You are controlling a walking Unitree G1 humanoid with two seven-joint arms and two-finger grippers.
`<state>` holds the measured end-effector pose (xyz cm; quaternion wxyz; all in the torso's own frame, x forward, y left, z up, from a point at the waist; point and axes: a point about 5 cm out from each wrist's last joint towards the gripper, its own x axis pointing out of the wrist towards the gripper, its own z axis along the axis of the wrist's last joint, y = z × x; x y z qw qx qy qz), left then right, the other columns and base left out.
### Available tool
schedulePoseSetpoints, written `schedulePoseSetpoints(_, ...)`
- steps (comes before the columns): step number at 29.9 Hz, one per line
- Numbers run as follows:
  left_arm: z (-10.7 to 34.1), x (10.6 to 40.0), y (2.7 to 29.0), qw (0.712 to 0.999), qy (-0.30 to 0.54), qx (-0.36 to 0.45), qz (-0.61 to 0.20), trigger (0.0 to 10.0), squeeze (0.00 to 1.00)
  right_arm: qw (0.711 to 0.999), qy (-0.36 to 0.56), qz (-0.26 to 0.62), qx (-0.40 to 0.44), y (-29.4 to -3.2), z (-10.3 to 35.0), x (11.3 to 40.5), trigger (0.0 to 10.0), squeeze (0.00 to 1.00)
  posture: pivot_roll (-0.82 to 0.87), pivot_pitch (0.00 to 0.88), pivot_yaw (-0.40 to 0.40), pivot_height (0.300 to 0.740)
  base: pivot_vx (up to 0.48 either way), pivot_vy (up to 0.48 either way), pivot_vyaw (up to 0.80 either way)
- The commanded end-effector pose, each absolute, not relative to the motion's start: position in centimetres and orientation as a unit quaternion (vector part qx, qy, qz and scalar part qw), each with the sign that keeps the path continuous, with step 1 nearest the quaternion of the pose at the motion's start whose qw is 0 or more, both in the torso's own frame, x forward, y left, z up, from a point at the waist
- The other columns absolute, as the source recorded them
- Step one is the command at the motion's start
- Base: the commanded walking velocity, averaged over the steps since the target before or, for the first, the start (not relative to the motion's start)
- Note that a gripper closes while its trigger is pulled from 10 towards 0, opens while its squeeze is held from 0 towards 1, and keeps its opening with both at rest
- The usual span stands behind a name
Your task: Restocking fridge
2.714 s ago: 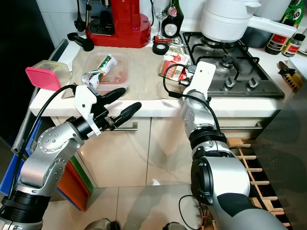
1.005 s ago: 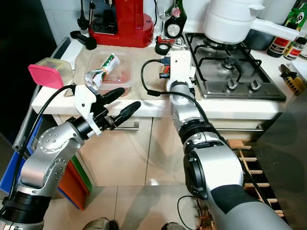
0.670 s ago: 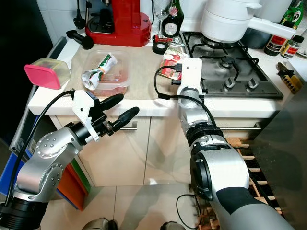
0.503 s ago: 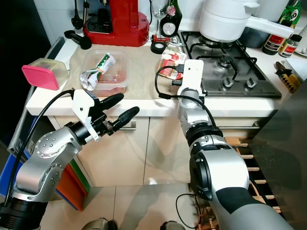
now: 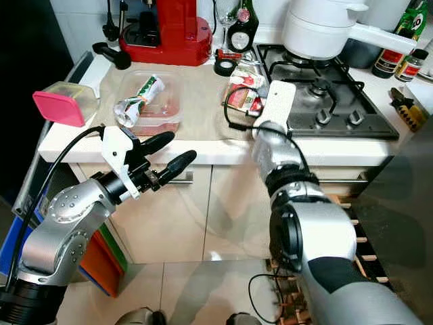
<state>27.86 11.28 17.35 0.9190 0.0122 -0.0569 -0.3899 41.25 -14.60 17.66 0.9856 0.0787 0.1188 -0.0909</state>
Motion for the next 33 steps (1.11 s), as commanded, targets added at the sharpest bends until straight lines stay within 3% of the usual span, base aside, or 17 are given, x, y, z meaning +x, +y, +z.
schedulePoseSetpoints(1,18.0,27.9,11.4,0.919,-0.068,0.017,-0.388,10.0,0.00,0.982,0.139,-0.092,0.092,-14.9,17.5,41.3,10.0,0.00,0.11,0.039,-0.050,0.740,0.000,0.000,0.00)
schedulePoseSetpoints(11,18.0,27.8,11.5,0.921,-0.071,0.018,-0.382,10.0,0.00,0.983,0.135,-0.086,0.086,-15.4,18.9,41.7,10.0,0.00,0.12,0.031,-0.065,0.740,0.000,0.000,0.00)
schedulePoseSetpoints(17,18.2,28.1,11.4,0.924,-0.074,0.017,-0.375,10.0,0.00,0.994,0.001,-0.084,0.067,-14.4,22.4,42.2,10.0,0.00,0.11,0.034,-0.055,0.740,0.000,0.000,0.00)
schedulePoseSetpoints(18,18.2,28.2,11.4,0.924,-0.075,0.017,-0.375,10.0,0.00,0.994,-0.013,-0.082,0.071,-14.2,22.7,42.2,10.0,0.44,0.11,0.032,-0.051,0.740,0.000,0.000,0.00)
schedulePoseSetpoints(19,18.3,28.4,11.3,0.924,-0.076,0.016,-0.375,10.0,0.00,0.994,-0.029,-0.080,0.073,-13.9,22.9,42.1,10.0,1.00,0.10,0.029,-0.047,0.740,0.000,0.000,0.00)
schedulePoseSetpoints(22,18.6,28.7,10.9,0.921,-0.081,0.014,-0.380,10.0,0.00,0.991,-0.086,-0.074,0.071,-12.7,22.7,41.3,10.0,1.00,0.09,0.022,-0.035,0.740,0.000,0.000,0.00)
schedulePoseSetpoints(27,18.5,29.2,10.8,0.925,-0.079,0.018,-0.370,10.0,0.00,0.990,-0.105,-0.072,0.055,-12.0,21.3,40.4,10.0,1.00,0.07,0.019,-0.018,0.740,0.000,0.000,0.00)
schedulePoseSetpoints(33,17.3,31.0,11.7,0.966,-0.062,0.013,-0.251,10.0,0.00,0.984,-0.134,-0.105,0.062,-13.2,18.9,38.4,10.0,1.00,0.05,0.000,0.002,0.740,0.000,0.000,0.00)
